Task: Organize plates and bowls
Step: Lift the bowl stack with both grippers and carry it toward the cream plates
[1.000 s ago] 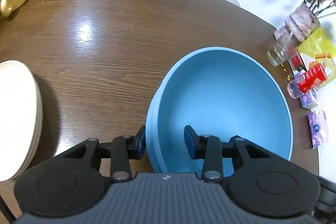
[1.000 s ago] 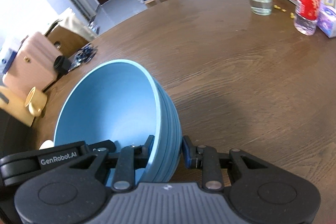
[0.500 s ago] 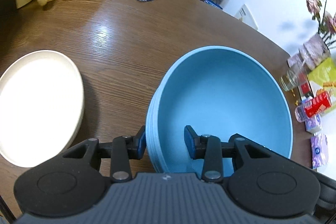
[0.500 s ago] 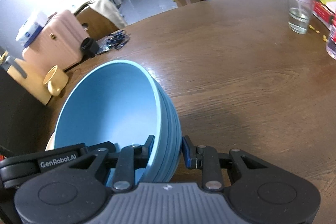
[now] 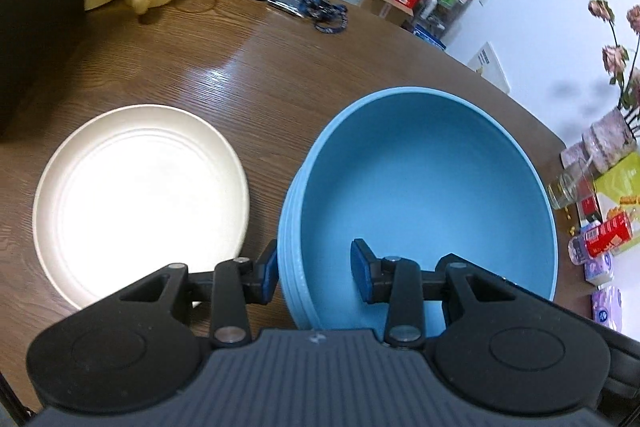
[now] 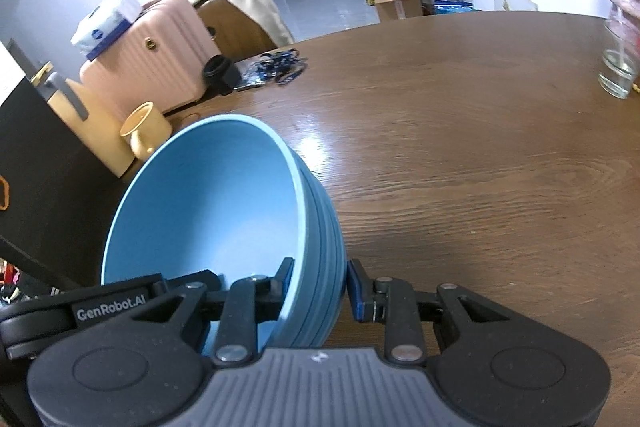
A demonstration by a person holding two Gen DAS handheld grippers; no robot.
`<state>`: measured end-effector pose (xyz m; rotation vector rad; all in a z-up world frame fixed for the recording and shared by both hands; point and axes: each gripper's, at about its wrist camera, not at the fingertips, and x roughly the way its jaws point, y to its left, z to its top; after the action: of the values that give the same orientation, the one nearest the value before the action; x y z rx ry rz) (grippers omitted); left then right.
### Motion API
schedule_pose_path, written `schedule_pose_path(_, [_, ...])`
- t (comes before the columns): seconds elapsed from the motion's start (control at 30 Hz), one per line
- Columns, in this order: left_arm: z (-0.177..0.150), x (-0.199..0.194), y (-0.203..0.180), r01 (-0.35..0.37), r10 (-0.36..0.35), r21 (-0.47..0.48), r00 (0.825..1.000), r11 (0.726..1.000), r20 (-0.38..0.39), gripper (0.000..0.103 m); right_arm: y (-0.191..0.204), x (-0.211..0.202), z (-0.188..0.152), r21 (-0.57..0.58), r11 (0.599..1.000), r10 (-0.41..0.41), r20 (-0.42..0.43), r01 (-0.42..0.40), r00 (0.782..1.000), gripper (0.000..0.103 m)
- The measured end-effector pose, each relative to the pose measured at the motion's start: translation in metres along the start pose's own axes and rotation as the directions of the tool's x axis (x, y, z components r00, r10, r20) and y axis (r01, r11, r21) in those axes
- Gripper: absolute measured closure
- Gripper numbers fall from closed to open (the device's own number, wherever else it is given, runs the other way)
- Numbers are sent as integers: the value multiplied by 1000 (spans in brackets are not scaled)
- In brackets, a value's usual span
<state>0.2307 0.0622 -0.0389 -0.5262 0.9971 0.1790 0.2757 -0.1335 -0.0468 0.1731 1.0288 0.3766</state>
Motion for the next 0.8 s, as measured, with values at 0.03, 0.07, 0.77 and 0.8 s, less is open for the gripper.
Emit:
schedule_pose_path(0.03, [1,-3,6,-2,2,-5,1000,1000,2,66,5,1,0,-4,1000,1,-1,-1,1000,77])
schedule_pose_path(0.07, [3,-5,11,-4,4,-8,1000,1000,3,66,10,2,0,-8,1000,3,-2,-3,1000,77])
schedule_pose_path(0.77, [39,-24,126,-38,38,-75,999,996,-4,65,125,44,-15,-62,997,34,-57,-38,998,77])
schedule_pose_path(0.8, [40,-23,130,-39,38,-76,999,996,-9,65,130,48,-16,-62,997,32,-61,-36,998,77])
